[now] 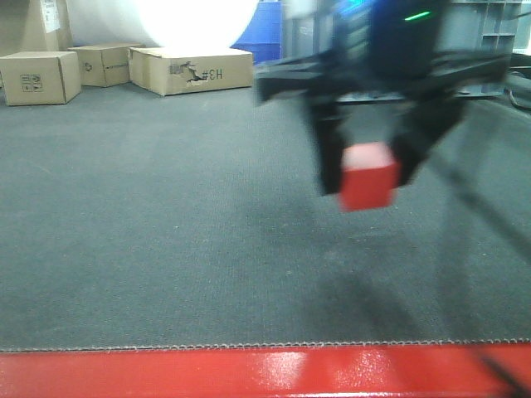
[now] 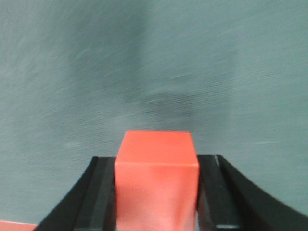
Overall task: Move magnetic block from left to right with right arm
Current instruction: 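Lower the red cube onto the dark tabletop with the right gripper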
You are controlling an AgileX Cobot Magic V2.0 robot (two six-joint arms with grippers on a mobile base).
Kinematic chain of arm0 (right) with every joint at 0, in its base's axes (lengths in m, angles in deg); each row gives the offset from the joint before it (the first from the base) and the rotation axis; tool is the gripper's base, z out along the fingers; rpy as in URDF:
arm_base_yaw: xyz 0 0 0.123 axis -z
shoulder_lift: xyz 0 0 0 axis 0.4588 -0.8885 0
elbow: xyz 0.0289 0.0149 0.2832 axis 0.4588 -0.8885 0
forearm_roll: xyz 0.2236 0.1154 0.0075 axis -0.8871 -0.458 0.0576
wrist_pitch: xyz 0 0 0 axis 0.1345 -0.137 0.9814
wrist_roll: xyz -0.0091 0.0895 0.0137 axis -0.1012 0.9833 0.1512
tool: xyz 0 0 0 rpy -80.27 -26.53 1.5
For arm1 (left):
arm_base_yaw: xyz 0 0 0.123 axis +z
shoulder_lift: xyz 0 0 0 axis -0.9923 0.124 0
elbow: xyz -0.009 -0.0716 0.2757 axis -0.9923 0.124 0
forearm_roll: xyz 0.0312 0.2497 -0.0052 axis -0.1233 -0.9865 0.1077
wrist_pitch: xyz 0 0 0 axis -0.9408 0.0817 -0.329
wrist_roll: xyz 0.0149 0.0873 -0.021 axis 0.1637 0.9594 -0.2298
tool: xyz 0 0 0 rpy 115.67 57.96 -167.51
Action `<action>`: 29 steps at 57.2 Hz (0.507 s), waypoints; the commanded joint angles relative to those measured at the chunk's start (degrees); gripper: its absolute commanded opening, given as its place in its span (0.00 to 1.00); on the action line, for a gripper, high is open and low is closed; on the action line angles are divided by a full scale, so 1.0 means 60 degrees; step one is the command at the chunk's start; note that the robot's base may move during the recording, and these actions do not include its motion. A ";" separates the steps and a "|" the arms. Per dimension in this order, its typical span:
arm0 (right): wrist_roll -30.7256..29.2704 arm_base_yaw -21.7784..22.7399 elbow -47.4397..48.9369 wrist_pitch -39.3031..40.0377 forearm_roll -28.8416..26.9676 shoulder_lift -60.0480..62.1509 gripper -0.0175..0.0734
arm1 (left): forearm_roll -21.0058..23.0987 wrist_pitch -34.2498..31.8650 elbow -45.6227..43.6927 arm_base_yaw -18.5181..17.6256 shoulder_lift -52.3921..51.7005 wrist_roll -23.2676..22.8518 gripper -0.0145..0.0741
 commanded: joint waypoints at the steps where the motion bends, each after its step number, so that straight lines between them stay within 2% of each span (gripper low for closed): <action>1: 0.0127 -0.0074 0.0970 -0.0184 -0.0301 -0.0210 0.44 | 0.0016 -0.0743 0.0074 -0.0040 -0.0083 0.0000 0.02; 14: 0.0846 -0.0377 0.1861 -0.0384 -0.0838 -0.1285 0.44 | 0.0016 -0.0743 0.0074 -0.0040 -0.0083 0.0000 0.02; 29: 0.1020 -0.0549 0.2015 -0.0325 -0.1093 -0.1800 0.45 | 0.0016 -0.0743 0.0074 -0.0040 -0.0083 0.0000 0.02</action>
